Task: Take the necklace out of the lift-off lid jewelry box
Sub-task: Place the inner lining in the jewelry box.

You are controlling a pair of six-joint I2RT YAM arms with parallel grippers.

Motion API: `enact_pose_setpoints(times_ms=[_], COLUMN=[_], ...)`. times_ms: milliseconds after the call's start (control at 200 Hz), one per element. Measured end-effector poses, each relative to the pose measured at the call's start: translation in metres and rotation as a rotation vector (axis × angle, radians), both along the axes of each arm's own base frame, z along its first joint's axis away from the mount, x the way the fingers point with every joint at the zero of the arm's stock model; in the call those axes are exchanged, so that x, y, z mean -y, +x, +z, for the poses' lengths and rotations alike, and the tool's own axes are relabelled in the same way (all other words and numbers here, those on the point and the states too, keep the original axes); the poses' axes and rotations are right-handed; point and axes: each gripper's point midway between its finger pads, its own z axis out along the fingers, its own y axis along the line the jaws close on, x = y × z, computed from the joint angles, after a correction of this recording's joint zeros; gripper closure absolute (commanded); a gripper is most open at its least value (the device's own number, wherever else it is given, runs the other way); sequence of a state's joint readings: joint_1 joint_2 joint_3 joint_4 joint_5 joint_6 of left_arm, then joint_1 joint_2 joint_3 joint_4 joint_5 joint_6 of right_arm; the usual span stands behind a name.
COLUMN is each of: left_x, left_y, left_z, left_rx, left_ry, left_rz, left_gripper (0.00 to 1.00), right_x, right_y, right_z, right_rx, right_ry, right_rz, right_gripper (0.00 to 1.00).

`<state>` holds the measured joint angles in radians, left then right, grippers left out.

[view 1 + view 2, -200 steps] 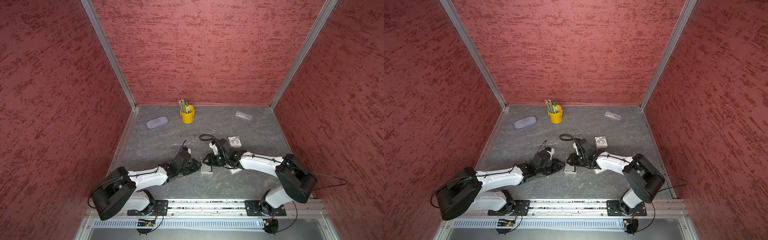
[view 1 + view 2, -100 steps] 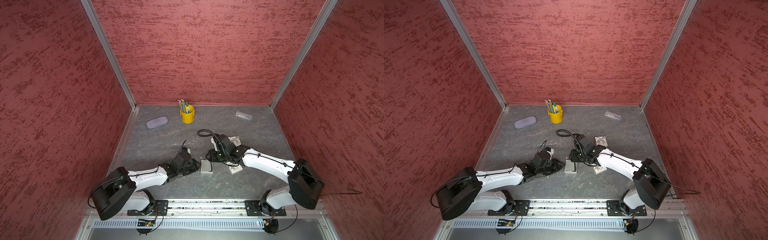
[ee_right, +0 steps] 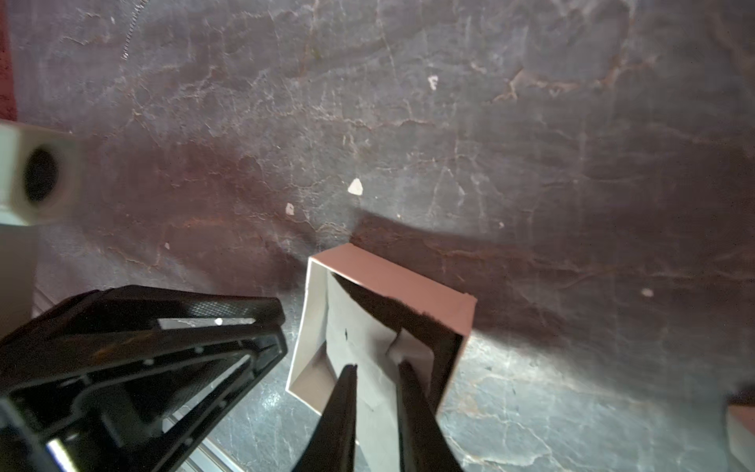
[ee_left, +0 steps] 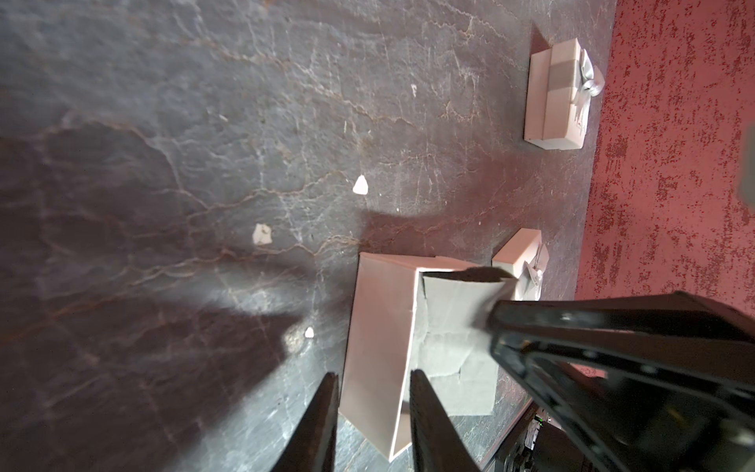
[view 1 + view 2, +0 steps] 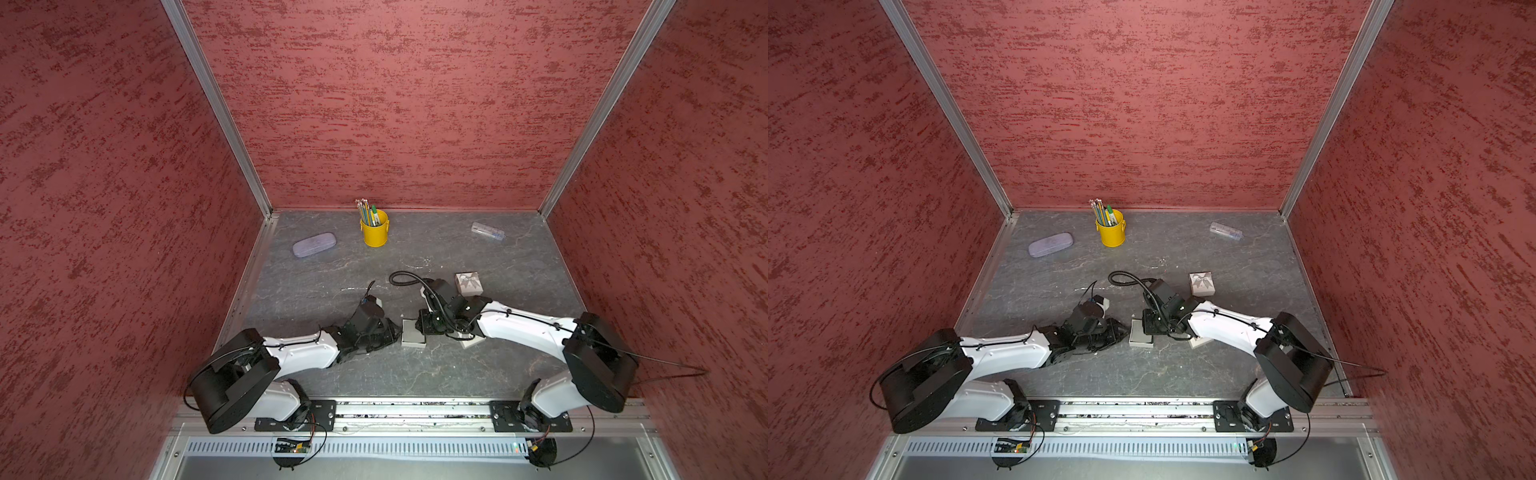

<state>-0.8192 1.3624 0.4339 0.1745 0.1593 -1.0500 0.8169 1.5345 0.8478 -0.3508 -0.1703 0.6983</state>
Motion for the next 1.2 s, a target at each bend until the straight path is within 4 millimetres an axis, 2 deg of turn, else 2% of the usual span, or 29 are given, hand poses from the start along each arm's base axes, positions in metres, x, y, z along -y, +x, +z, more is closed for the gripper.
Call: enact_pose_setpoints(times_ms=[205, 366, 601, 786, 967, 1197], left_x=[0.000, 0.001, -0.002, -0.002, -0.002, -0.002], left_y=[0.000, 0.001, 0.000, 0.002, 0.001, 0.001], left_z=[-0.002, -0.001, -0.002, 0.001, 0.001, 0.001], left_rx=[-0.005, -0.003, -0.004, 0.000, -0.001, -0.002], left_ry=[0.005, 0.004, 0.016, 0.016, 0.018, 0.018], left_rz=[0.000, 0.000, -0.003, -0.003, -0.003, -0.003], left_gripper=[0.69, 0.68, 0.68, 0.68, 0.68, 0.68], right_x=[-0.001, -0.002, -0.006, -0.007, -0.006, 0.005], right_y=[0.000, 0.001, 0.006, 0.001, -0.011, -0.018], right_z=[-0.013, -0.014, 0.005, 0.019, 0.010, -0.017], right_rx=[-0.011, -0.002, 0.037, 0.063, 0.040, -0.003], right_ry=[-0.019, -0.021, -0.037, -0.054, -0.097, -0.182], right_rz=[0.010, 0.026, 0.035, 0.042, 0.058, 0.065], right_gripper=[0.79, 0.71, 0.69, 0.77, 0.83, 0.88])
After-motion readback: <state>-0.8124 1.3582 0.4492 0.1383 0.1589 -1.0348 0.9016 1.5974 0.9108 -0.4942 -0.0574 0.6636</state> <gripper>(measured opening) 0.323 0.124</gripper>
